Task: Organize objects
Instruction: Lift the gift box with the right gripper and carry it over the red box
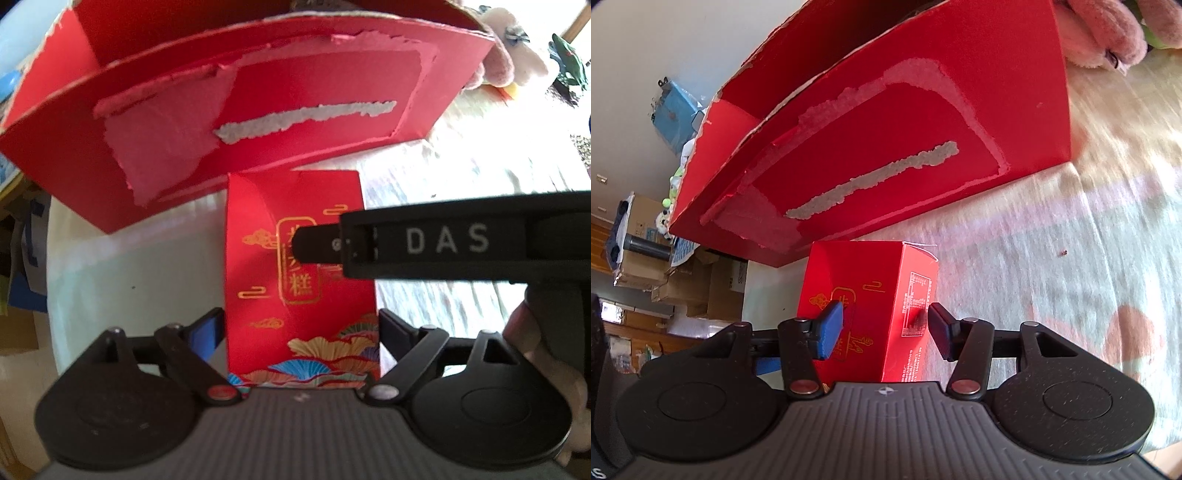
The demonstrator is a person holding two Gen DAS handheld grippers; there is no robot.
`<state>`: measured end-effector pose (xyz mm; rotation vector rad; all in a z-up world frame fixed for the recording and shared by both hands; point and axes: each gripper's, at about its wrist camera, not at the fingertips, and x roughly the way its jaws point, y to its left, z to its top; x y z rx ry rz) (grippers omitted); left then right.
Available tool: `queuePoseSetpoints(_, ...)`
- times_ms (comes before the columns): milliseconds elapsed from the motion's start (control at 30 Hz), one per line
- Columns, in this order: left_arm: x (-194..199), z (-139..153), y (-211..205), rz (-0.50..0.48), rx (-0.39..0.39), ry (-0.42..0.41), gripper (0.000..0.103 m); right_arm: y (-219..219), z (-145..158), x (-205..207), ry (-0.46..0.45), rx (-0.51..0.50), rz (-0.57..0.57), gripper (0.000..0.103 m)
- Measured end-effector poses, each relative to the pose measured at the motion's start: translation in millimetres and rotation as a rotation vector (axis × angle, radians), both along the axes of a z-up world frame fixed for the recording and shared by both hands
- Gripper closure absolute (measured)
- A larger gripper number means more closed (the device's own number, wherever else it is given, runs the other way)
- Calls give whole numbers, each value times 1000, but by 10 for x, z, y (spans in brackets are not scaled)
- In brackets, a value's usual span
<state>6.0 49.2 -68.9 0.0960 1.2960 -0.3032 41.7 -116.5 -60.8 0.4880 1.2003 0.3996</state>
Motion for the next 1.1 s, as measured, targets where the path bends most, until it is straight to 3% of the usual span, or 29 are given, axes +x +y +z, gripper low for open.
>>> queuePoseSetpoints(267, -7, -26, 2, -51, -27, 11, 23, 18, -1, -149, 19, 18, -13, 49)
queuePoseSetpoints(767, 3, -10, -266, -130, -54, 17, 24, -206, 111, -282, -5, -36, -119, 51)
queuePoseSetpoints(1100, -62, 263, -548, -256, -83, -26, 24, -522, 408, -469, -49, -46, -242, 51)
